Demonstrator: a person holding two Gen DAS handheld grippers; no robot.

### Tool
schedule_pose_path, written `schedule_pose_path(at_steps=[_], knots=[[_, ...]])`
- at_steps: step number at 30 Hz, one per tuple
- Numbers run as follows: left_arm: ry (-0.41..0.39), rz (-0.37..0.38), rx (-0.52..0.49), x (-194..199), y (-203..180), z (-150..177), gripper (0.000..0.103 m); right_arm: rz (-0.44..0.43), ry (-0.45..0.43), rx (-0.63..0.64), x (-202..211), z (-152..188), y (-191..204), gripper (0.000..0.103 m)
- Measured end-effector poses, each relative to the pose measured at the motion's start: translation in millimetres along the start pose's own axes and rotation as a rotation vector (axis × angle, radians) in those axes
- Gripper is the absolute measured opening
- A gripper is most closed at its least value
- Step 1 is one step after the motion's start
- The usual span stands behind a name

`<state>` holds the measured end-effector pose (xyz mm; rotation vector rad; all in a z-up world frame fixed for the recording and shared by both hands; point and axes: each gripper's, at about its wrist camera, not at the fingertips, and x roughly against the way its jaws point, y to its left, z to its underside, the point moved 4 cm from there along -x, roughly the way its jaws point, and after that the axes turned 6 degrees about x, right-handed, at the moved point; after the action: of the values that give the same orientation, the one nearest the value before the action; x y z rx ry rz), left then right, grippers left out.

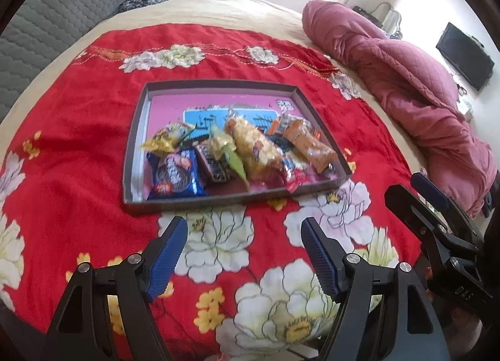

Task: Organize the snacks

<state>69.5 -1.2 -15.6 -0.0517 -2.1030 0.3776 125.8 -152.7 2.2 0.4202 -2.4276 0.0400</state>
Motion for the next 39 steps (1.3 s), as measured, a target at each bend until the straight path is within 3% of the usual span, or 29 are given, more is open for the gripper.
schedule_pose_path(at_steps=[10, 39], knots=[[0.019, -0.048, -0.002, 4.7, 4.4, 24.2, 0.076, 0.02, 0.135, -0.021, 1.5, 34.1, 12.6, 0.095], [0.033, -0.087, 0.027, -3.2, 16.6, 28.5, 0.077, 0.042, 0.149, 0.014, -10.9, 43.5, 13.4, 0.096]])
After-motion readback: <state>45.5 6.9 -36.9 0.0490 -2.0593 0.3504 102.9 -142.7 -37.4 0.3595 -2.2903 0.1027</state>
